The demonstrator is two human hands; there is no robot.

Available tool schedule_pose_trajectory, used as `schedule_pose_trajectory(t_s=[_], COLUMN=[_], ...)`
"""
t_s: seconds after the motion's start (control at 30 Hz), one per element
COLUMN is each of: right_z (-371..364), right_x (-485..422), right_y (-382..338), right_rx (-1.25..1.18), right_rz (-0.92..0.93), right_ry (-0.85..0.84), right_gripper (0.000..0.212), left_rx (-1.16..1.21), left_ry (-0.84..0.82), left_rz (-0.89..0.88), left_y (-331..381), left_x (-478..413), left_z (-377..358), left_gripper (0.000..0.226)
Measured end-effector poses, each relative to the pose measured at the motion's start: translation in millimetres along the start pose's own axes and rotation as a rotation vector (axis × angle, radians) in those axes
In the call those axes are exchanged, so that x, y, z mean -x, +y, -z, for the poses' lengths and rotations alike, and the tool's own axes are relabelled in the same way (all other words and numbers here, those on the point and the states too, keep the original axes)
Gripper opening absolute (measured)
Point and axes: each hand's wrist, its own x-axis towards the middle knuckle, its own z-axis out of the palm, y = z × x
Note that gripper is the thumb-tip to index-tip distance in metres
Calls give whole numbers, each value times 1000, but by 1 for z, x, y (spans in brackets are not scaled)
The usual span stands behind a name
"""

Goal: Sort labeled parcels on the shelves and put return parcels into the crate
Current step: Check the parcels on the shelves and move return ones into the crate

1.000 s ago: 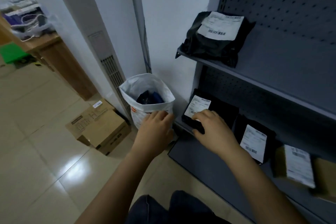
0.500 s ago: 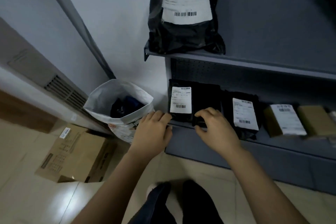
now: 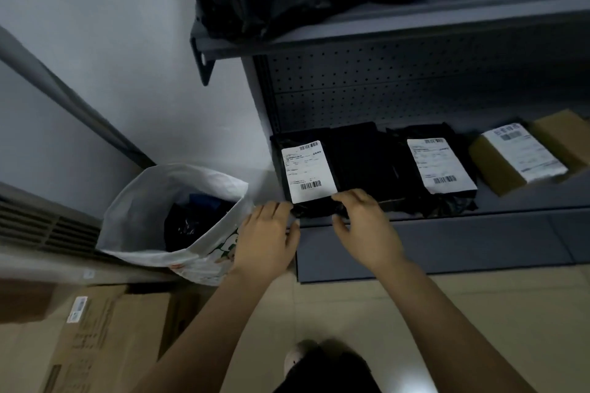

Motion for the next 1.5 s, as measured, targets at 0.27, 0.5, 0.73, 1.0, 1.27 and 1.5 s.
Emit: schedule_pose_trajectory(t_s=[0.27,0.5,0.73,1.0,1.27,1.5], right_z=[-77,-95,-94,-97,-89,-83], right_x=[-48,-42,-33,-59,-51,-52], right_y=[26,32,27,33,33,30], right_rx=[-27,-79,-221,-371,-571,-743], right_rz=[-128,-157,-145,-333,-267,-195], right_ry=[61,111,166,26,92,190], right_gripper=[49,41,42,37,46,50], left_rx=[276,557,714,873,1025,1093], left_ry=[-36,-33,90,20,147,262], left_rz=[156,252,389,442,361,336], left_y=[-19,-23,-36,-40,-32,-23], left_x=[-33,-33,-20,-43,-35,-36], left_z=[-76,-108,-101,-103,-94,-77], left_gripper=[53,48,31,34,52,55])
